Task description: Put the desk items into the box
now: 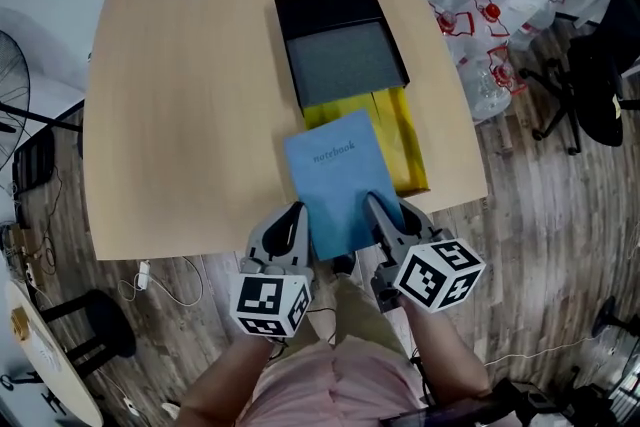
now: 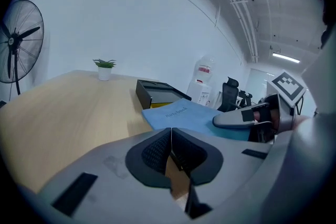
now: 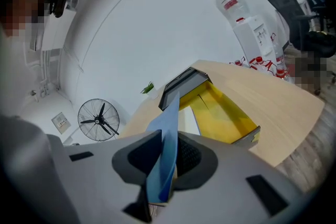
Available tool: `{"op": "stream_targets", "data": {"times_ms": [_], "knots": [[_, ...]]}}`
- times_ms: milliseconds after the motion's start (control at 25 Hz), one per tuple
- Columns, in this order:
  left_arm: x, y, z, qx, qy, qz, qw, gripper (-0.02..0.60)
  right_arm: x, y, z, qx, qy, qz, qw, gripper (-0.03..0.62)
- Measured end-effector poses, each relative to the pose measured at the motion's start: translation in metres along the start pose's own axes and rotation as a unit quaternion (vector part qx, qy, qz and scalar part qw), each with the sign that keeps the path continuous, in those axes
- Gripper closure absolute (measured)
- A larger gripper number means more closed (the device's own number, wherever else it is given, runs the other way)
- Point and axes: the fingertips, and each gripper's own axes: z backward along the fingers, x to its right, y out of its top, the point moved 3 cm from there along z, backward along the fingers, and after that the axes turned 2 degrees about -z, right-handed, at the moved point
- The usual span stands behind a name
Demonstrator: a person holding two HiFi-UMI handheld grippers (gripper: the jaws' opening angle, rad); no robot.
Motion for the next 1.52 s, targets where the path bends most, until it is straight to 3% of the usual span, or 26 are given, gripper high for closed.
{"op": "stream_targets", "data": {"times_ms": [360,680,1160,1520], "knots": [[0.007,-0.012,-0.018,-0.009,-0.024,0.028,0.9993,0.569,0.010,-0.008,-0.006,-0.027,-0.012,-0.004,1.000,0.540],[0.008,-0.012,-0.025,-0.006,-0.030,0.034,0.9990,0.569,0.013,-0.009,-0.007,-0.053,-0.022,0.045,0.997,0.503],[0.010,-0.011,-0.028,-0.014,-0.031,0.024,0.9991,0.569,0.011,-0.007,-0.004,-0.067,-0.030,0.109,0.991,0.474],[0.013,-0.011,-0.027,-0.017,-0.028,0.012,0.9994,0.569,0.025,-0.014,0.011,-0.076,-0.035,0.096,0.992,0.408]]}}
